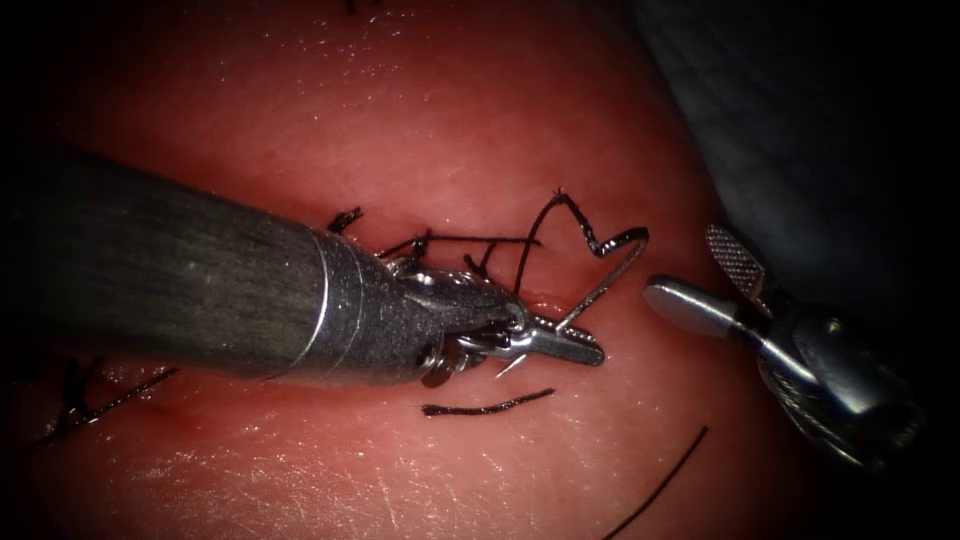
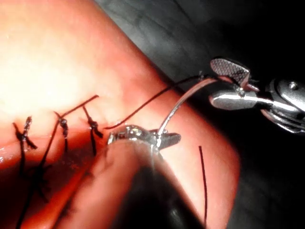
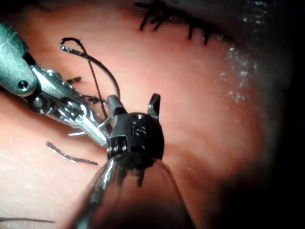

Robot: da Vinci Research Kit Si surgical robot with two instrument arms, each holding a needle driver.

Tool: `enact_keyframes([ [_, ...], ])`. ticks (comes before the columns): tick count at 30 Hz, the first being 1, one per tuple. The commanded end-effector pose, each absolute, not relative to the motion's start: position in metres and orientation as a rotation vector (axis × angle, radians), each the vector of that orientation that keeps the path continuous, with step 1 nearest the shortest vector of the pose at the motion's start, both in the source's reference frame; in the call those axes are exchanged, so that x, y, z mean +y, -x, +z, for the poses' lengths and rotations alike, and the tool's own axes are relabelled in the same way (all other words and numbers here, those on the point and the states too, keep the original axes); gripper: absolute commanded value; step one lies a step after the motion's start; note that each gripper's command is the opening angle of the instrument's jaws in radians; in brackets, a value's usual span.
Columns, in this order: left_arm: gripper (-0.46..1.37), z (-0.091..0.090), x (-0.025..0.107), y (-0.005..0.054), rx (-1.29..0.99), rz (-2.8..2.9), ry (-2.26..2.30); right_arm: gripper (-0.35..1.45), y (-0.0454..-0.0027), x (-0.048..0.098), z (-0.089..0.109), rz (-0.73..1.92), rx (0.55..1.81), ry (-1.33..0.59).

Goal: Wound Closure
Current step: Hand over the needle from the left to the right gripper

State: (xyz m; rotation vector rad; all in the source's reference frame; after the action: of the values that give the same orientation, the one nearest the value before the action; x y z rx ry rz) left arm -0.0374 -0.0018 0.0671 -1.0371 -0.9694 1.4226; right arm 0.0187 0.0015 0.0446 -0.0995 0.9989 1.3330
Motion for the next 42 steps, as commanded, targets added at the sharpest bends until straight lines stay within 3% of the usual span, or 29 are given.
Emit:
enact_keyframes([
  [1, -0.35, 0.0671, -0.0018, 0.0374, -0.973, 1.416, 1.035, 0.65, -0.0190, 0.0015, 0.0447, 1.329, 1.002, 0.098],
  [14, -0.35, 0.0671, -0.0019, 0.0374, -0.968, 1.404, 1.033, 0.66, -0.0213, 0.0022, 0.0451, 1.238, 0.994, 0.166],
  [24, -0.35, 0.0671, -0.0020, 0.0377, -0.964, 1.404, 1.033, 0.49, -0.0223, 0.0025, 0.0452, 1.224, 0.986, 0.184],
  [26, -0.35, 0.0672, -0.0022, 0.0378, -0.961, 1.405, 1.033, 0.34, -0.0226, 0.0025, 0.0452, 1.226, 0.985, 0.187],
  [28, -0.35, 0.0672, -0.0024, 0.0379, -0.956, 1.406, 1.032, 0.03, -0.0230, 0.0025, 0.0453, 1.236, 0.977, 0.205],
  [30, -0.35, 0.0672, -0.0025, 0.0379, -0.955, 1.407, 1.032, -0.15, -0.0232, 0.0025, 0.0453, 1.243, 0.972, 0.217],
  [34, -0.35, 0.0672, -0.0024, 0.0379, -0.956, 1.406, 1.032, -0.22, -0.0235, 0.0025, 0.0453, 1.247, 0.972, 0.223],
  [36, -0.35, 0.0672, -0.0024, 0.0379, -0.956, 1.406, 1.032, -0.35, -0.0235, 0.0025, 0.0454, 1.246, 0.970, 0.222],
  [42, -0.35, 0.0669, -0.0025, 0.0378, -0.954, 1.410, 1.035, -0.35, -0.0232, 0.0022, 0.0455, 1.242, 0.959, 0.230],
])
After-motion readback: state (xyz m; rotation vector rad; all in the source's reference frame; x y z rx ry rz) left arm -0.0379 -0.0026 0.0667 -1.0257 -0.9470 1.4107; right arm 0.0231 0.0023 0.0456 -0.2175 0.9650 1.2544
